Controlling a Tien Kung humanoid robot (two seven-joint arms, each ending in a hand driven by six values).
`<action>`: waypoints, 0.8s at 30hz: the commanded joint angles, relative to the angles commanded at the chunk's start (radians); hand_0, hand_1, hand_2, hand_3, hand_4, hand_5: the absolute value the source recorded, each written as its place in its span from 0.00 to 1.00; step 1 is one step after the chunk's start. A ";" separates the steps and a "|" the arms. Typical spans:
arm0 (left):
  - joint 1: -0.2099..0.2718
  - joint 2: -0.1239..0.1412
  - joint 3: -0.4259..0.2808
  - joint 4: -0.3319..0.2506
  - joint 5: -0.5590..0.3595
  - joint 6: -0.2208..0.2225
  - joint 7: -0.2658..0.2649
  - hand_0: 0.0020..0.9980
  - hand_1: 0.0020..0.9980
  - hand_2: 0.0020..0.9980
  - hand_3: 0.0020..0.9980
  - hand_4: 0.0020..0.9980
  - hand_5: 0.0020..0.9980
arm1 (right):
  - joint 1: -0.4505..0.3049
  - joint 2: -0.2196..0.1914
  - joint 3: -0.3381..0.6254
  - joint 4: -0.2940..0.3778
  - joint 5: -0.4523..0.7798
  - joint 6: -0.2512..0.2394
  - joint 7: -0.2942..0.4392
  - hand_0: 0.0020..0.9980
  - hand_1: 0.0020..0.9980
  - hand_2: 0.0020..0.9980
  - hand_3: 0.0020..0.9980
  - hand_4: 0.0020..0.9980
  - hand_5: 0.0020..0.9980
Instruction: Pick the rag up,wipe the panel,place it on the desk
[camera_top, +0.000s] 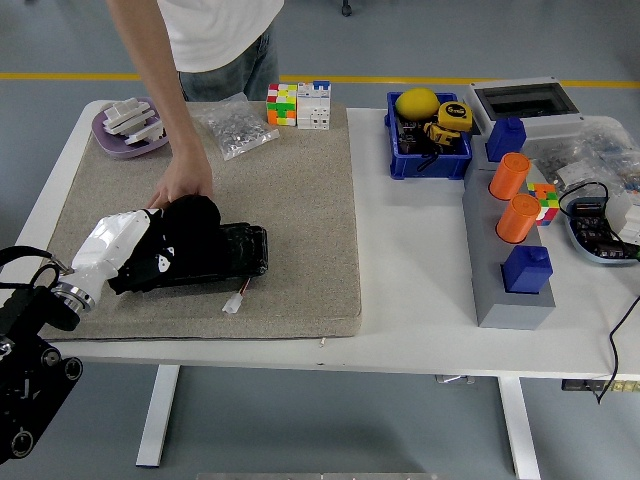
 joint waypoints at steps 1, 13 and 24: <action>0.004 0.000 -0.013 -0.001 0.007 0.001 0.001 0.29 0.20 0.56 0.42 0.03 0.00 | 0.000 0.000 0.000 0.000 0.000 0.000 0.000 0.53 0.61 0.65 0.58 1.00 0.48; 0.042 0.008 -0.121 0.005 0.020 0.004 -0.001 0.29 0.21 0.55 0.42 0.03 0.00 | -0.001 0.003 0.003 0.000 0.000 0.000 0.001 0.53 0.61 0.65 0.58 1.00 0.48; 0.052 0.007 -0.162 0.020 0.028 0.011 0.002 0.28 0.21 0.55 0.42 0.03 0.00 | -0.001 0.004 -0.002 0.000 0.006 0.000 0.001 0.53 0.61 0.65 0.58 1.00 0.48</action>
